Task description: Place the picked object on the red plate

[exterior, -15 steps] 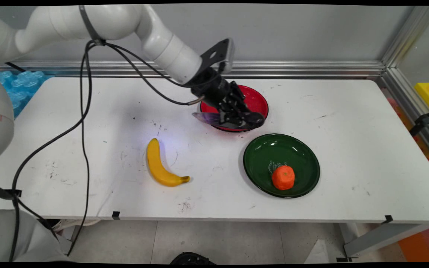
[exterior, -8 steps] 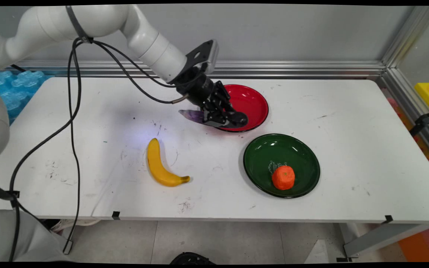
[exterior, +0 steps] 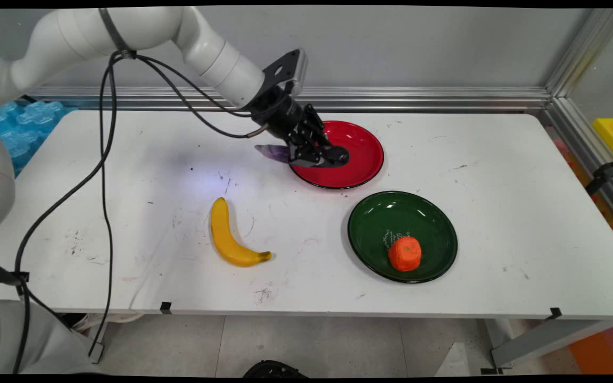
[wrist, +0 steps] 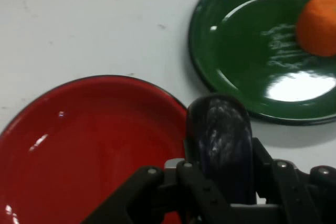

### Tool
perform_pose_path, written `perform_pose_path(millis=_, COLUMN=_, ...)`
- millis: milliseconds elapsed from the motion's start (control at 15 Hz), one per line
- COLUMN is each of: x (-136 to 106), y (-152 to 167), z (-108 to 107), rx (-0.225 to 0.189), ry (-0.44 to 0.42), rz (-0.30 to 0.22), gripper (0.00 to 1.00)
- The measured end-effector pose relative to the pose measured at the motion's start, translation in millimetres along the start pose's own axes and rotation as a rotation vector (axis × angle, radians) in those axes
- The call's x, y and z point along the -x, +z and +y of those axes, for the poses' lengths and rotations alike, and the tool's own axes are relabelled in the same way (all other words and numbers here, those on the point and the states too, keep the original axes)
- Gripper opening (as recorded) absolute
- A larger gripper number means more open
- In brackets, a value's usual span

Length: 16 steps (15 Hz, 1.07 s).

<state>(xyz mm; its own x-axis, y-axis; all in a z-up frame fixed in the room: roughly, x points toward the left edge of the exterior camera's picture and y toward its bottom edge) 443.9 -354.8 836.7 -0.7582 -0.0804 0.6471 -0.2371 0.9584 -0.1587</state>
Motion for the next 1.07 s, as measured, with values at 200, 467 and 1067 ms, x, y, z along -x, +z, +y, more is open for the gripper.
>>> perform_pose_path(millis=200, x=2, y=10, z=-15, rx=-0.031, ry=-0.007, rz=0.003, gripper=0.0)
perform_pose_path(millis=467, x=6, y=28, z=-36, rx=-0.077, ry=-0.014, rz=0.005, gripper=0.0)
perform_pose_path(millis=1067, x=12, y=80, z=-83, rx=-0.162, ry=-0.038, rz=0.018, gripper=0.0)
